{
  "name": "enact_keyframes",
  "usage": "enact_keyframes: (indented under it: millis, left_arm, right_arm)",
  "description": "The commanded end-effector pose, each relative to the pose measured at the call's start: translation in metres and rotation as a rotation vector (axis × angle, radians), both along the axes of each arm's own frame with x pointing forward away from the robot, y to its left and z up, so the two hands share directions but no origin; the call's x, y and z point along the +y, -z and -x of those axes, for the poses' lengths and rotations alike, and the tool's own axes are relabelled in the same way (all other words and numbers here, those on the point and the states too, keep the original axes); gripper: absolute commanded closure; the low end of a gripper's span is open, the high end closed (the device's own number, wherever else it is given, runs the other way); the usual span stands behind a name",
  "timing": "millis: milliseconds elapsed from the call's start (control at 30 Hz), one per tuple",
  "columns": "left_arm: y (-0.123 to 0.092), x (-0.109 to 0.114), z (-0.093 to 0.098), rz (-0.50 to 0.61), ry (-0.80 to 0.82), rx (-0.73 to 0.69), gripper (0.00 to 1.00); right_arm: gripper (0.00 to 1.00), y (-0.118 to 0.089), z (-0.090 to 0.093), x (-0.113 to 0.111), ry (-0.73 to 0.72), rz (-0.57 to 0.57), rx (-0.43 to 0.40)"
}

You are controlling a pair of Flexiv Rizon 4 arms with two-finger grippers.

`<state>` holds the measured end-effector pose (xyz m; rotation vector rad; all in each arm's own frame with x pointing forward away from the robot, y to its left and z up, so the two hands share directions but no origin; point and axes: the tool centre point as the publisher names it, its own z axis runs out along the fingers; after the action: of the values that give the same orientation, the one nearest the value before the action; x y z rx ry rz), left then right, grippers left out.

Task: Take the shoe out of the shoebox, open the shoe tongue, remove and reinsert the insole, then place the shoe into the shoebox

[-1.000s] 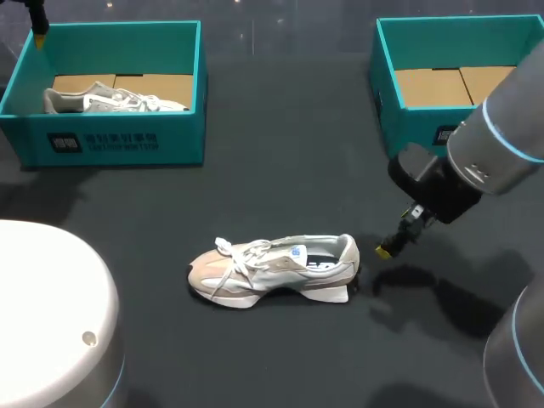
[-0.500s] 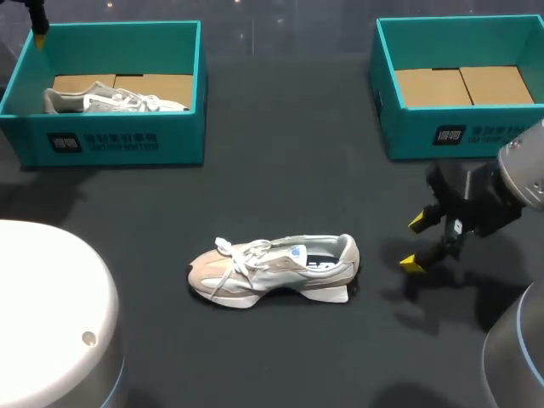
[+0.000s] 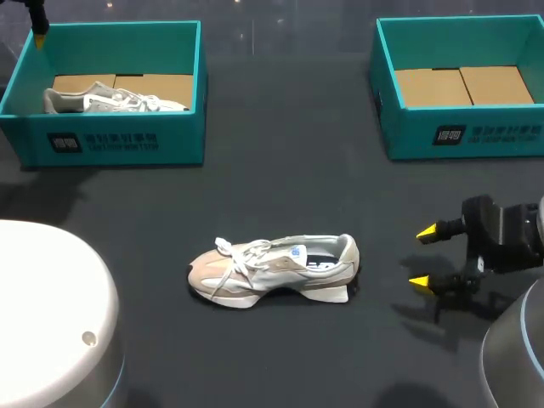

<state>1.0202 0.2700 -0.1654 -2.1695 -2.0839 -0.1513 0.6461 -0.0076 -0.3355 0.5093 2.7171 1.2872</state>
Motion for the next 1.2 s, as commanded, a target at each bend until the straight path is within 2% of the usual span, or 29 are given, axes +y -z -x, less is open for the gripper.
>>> enact_keyframes:
  millis: [33,167,433,900,1200]
  left_arm:
    - [0.000,0.001,0.000,-0.001,0.002,0.000,0.00]
    - [0.000,0.001,0.000,-0.001,0.002,0.000,0.00]
    - [0.000,0.001,0.000,-0.001,0.002,0.000,0.00]
    - [0.000,0.001,0.000,-0.001,0.002,0.000,0.00]
    - [0.000,0.001,0.000,-0.001,0.002,0.000,0.00]
  right_arm:
    - [0.00,0.002,0.007,-0.002,0.036,-0.252,-0.111]
    - [0.00,0.002,0.007,-0.002,0.036,-0.252,-0.111]
    - [0.00,0.019,-0.008,-0.007,-0.044,-0.191,-0.098]
    - [0.00,0.030,-0.017,-0.007,-0.092,-0.228,-0.117]
    - [0.00,0.038,-0.022,0.015,-0.132,-0.242,-0.104]
